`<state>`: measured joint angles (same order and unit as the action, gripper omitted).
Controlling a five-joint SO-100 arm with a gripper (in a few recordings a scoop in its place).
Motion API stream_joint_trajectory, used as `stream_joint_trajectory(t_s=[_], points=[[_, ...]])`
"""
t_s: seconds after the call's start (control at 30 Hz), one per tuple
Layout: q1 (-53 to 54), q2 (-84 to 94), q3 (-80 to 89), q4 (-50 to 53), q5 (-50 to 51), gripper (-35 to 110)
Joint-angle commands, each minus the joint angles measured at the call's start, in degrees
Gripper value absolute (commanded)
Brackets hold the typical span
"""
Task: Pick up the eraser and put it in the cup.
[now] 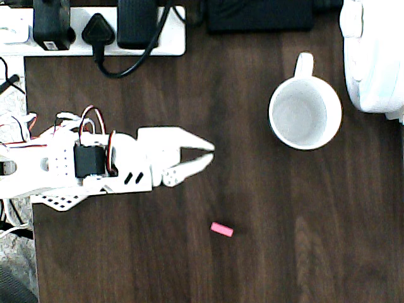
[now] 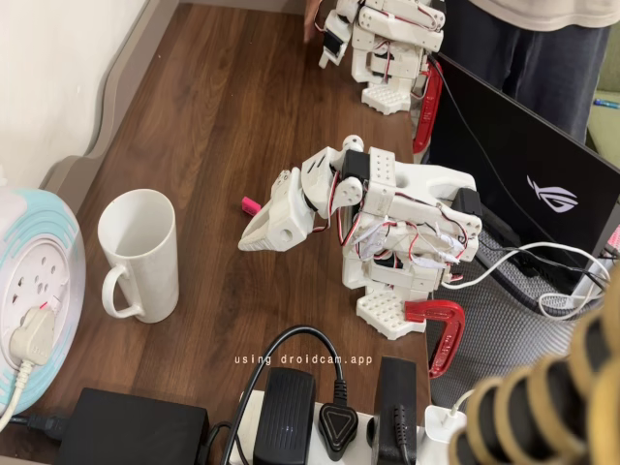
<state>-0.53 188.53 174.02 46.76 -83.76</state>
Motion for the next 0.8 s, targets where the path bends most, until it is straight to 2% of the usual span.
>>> stream_joint_trajectory(t_s=[0.0,0.27,0.33,0.37,0.43,0.47,0.6,0.77], points=[[0.8,0.6,0.9,2.0,-0.4,0],[2.4,0.7,0.9,2.0,-0.4,0],[4.5,0.7,0.9,2.1,-4.5,0],[4.9,0.4,0.9,2.2,-13.4,0],[6.8,0.3,0.4,0.9,-13.8,7],[9.5,0.1,0.3,-2.0,-14.6,3],[17.3,-9.1,-1.8,-17.4,-11.0,13],[22.8,-31.4,-11.0,-24.3,-9.4,16]])
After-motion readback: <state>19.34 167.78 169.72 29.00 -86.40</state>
